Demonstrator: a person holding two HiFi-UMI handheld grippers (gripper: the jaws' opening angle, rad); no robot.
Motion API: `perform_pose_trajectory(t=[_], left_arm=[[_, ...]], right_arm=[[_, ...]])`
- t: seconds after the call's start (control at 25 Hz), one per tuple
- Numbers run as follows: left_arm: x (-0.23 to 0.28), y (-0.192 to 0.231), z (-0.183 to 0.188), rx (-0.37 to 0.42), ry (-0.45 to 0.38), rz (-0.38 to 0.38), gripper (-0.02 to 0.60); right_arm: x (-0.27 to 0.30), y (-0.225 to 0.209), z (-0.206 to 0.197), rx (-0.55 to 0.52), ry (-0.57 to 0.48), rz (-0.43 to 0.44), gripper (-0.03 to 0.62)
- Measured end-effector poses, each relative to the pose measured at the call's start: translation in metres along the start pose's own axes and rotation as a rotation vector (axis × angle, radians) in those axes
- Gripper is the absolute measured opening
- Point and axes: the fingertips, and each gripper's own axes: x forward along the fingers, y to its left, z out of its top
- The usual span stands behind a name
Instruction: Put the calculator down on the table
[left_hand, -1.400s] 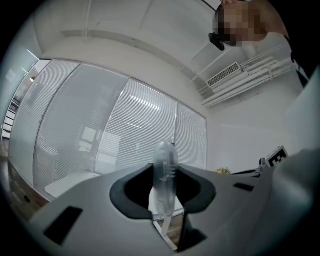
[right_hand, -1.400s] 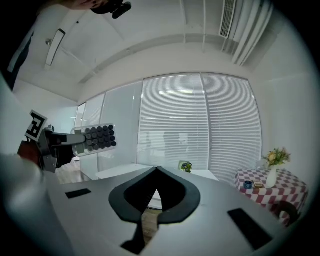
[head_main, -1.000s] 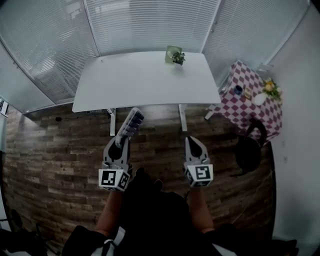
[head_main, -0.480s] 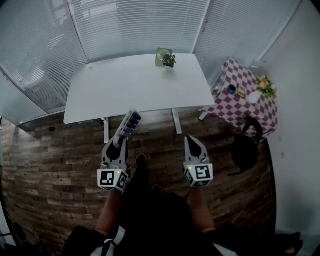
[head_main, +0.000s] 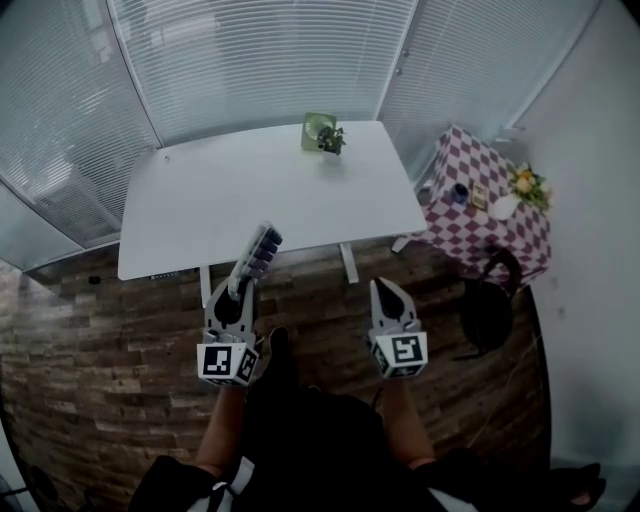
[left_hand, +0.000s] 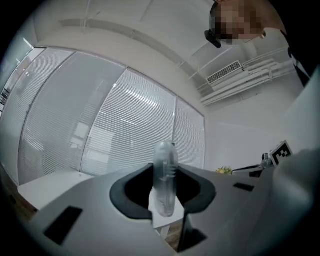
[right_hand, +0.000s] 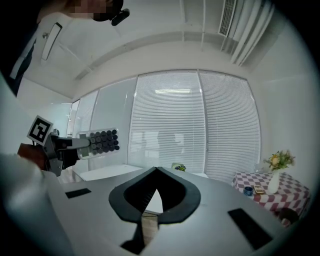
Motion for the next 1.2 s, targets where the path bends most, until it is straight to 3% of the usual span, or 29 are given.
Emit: perform_pose_trajectory(t=[0.24, 0.44, 0.72, 1.2], left_arm=[[0.031, 0.031, 0.001, -0.010, 0.003, 0.012, 0.100], [0.059, 0.053, 0.008, -0.004, 0.001, 0.004, 0.100], [0.100, 0.075, 0.017, 0.001, 0.004, -0.040, 0.100], [0.153, 0.115, 0.030, 0.016, 0.008, -0.106, 0.100]], right_arm=[[0.045, 0.004, 0.007, -0.013, 0.007, 0.027, 0.006], [0.076, -0.004, 0.014, -0.040, 0.014, -0.010, 0.006], [0.111, 0.000, 0.029, -0.015, -0.025, -0.006, 0.006], [0.161, -0.002, 0.038, 0.021, -0.047, -0.090, 0.006]])
